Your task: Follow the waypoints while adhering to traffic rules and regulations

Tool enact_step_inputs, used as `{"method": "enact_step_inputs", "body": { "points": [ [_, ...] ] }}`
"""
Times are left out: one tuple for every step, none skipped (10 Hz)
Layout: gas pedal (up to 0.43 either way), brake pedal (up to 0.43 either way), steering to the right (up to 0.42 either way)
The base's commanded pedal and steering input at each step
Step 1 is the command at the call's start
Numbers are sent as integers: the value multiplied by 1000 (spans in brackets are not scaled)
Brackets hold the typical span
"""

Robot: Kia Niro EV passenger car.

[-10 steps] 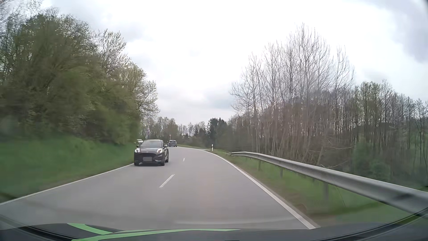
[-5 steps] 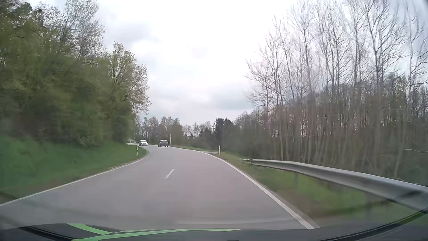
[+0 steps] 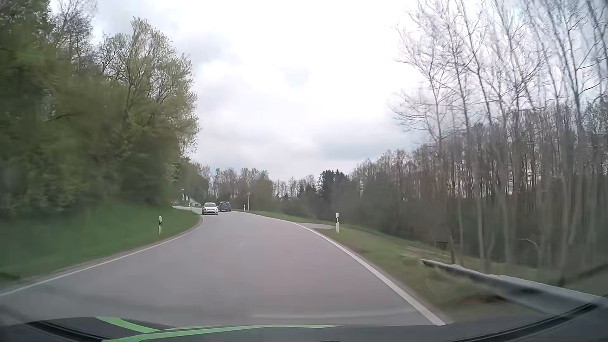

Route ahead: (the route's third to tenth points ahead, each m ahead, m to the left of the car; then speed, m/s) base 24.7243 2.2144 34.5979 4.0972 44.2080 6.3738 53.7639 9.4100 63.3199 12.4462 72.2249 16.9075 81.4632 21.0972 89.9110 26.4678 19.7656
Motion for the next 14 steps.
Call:
{"method": "enact_step_inputs", "body": {
  "points": [
    [268,0,-35],
    [268,0,-35],
    [268,0,-35],
    [268,0,-35],
    [268,0,-36],
    [268,0,-36],
    [268,0,-38],
    [268,0,-41],
    [268,0,-42],
    [268,0,-43],
    [268,0,-44],
    [280,0,-44],
    [280,0,-44],
    [280,0,-44]
  ]
}}
